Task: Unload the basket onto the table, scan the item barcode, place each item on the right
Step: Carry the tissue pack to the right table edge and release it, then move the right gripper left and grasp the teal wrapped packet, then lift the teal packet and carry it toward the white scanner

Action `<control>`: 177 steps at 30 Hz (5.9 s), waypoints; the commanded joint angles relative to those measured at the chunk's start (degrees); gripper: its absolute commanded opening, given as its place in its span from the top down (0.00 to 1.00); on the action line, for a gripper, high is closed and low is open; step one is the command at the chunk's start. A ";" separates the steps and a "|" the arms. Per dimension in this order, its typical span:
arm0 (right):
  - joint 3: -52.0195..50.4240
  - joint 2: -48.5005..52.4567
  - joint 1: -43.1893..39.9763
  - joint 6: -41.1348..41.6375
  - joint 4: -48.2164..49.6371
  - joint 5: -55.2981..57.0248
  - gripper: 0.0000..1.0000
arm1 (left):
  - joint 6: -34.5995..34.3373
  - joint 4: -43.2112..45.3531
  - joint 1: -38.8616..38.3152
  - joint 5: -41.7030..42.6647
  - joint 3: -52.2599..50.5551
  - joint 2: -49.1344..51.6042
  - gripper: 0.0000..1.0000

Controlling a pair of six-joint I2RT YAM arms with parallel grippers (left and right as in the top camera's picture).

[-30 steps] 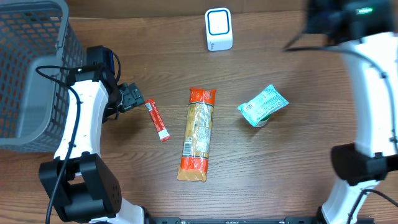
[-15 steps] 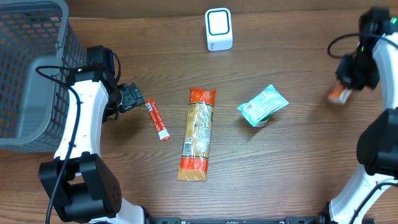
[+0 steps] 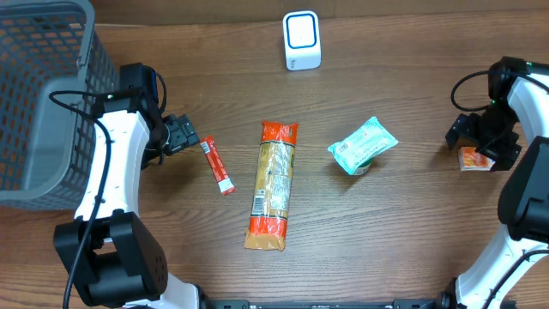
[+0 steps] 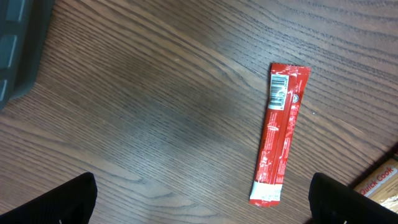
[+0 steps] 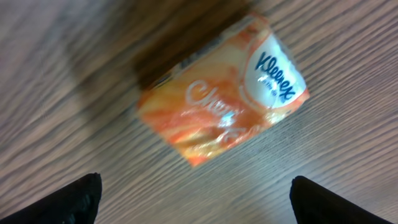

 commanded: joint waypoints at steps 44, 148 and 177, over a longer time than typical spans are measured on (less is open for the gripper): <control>-26.36 -22.58 7.32 -17.35 24.50 -49.79 0.02 | 0.46 0.09 0.04 -0.33 0.59 -0.63 0.01; -34.36 -21.81 21.40 5.31 56.33 -46.77 0.96 | 0.46 0.09 0.04 -0.33 0.59 -0.63 0.00; -8.20 -26.60 29.18 -20.02 32.20 -50.34 0.97 | 0.46 0.09 0.04 -0.33 0.59 -0.63 0.00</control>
